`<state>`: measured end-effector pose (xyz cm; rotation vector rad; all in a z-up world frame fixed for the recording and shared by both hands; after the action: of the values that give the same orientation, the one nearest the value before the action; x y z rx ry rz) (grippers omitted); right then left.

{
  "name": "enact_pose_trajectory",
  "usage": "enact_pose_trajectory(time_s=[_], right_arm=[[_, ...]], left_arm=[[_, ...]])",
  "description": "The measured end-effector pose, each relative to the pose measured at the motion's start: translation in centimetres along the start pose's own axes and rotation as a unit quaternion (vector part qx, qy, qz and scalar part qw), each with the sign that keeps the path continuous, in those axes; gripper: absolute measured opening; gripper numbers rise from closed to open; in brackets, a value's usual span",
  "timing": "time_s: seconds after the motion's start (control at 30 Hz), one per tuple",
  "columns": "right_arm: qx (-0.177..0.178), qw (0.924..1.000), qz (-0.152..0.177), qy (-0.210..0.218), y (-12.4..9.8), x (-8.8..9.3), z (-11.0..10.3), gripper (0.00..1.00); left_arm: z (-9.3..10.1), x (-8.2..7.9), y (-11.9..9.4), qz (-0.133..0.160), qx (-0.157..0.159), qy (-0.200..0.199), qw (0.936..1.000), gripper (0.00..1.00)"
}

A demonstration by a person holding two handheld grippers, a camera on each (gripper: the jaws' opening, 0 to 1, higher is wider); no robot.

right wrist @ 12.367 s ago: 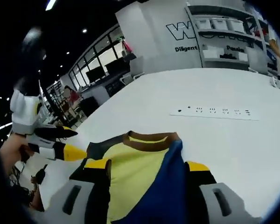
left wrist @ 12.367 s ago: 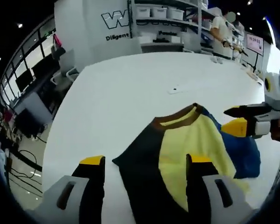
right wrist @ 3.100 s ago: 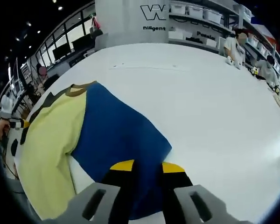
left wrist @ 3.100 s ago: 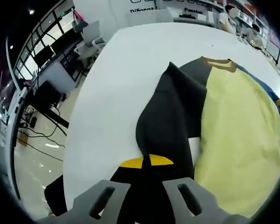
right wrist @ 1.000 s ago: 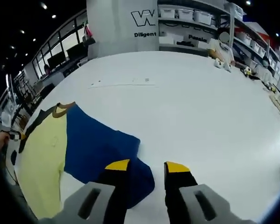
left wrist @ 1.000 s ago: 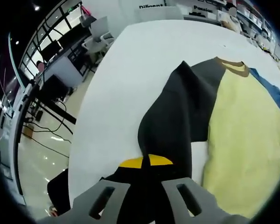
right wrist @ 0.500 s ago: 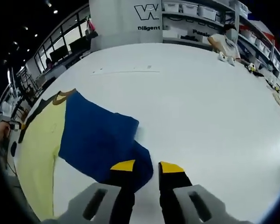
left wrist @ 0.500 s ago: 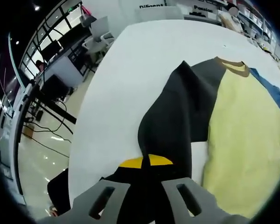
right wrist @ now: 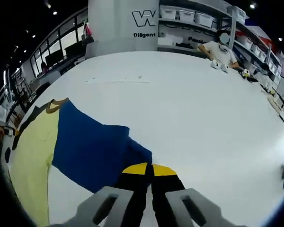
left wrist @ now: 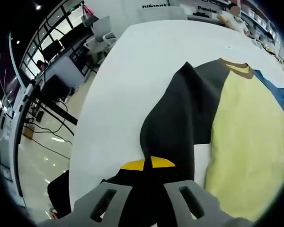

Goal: Fold the garment on the visible template until the final outline fits inside the template.

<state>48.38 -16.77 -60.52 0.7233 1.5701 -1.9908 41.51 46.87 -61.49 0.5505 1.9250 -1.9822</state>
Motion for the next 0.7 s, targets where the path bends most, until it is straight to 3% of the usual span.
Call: enact_pose_trajectory(time_s=[0.17, 0.3, 0.7], right_arm=[[0.046, 0.9979, -0.009, 0.046, -0.5, 0.8, 2.5, 0.00], [0.052, 0.9952, -0.025, 0.079, -1.0, 2.0, 3.4, 0.00], [0.048, 0.9908, -0.082, 0.096, -2.5, 5.2, 2.7, 0.00]], left_arm=[[0.0, 0.0, 0.0, -0.001, 0.001, -0.001, 1.0000, 0.02], [0.0, 0.0, 0.0, -0.001, 0.001, -0.002, 1.0000, 0.02], [0.1, 0.0, 0.0, 0.000, 0.001, -0.002, 1.0000, 0.02]])
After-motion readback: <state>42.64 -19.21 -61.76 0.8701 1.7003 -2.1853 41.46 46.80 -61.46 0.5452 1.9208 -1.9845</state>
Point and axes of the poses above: the point that each gripper's makers call its tool centre point, and the gripper's own axes: y roughly forward along the fingers, z roughly to its right, x roughly out of its underside, the point moved 2 cm from there along -y, roughly backward along the fingers, and after that the axes turned 15 degrees about x, right-handed, at the moved point
